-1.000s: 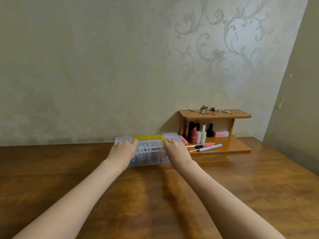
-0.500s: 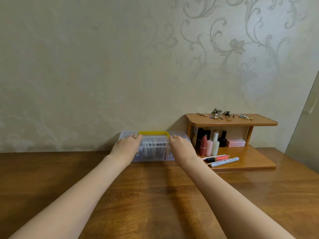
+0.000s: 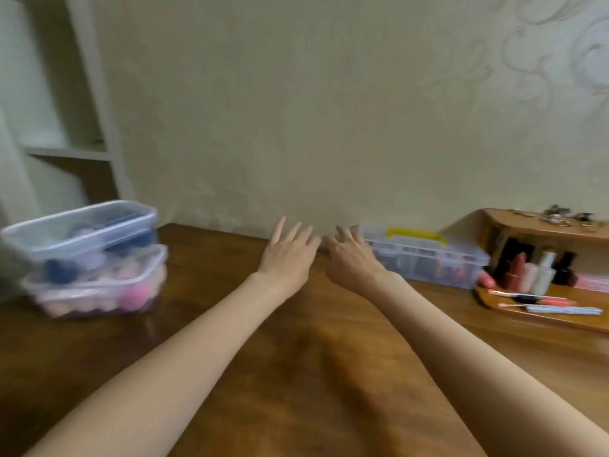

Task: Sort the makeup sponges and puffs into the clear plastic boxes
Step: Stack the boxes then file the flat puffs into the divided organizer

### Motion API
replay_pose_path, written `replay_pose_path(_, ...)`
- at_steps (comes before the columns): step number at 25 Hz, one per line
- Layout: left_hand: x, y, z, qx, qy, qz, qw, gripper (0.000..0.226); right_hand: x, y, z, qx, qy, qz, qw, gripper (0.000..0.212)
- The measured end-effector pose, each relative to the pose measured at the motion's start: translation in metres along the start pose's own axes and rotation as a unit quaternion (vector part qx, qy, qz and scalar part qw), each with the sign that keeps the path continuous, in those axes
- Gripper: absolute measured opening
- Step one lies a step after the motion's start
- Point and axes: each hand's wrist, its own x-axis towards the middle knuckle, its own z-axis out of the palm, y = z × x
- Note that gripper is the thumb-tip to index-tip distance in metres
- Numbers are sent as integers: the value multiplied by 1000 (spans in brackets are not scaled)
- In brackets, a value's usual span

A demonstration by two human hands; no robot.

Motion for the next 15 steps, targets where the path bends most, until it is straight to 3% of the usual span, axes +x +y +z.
replay_pose_path(2,-43,-59,-23,5,55,-55,997,49,10,-81,11,124,-53,-32,990,62)
replay_pose_path(5,-107,-148,-49,5,166,-154,974,41,8,-179,11,348,-99,-45,931,77)
replay_pose_path(7,-142,-199,-52,-8,179,-272,945,38,7,-222,10,454,-96,-33,885,84)
replay_pose_path(9,-166,-232,-50,-80,139,-388,908,49,16,-252,9,518,-89,-12,851,83)
replay_pose_path(12,-177,-249,-35,-220,83,-420,877,67,34,-268,16,576,-131,38,806,86)
replay_pose_path(15,-181,-268,-31,-286,132,-398,861,62,41,-278,33,622,-145,61,767,89)
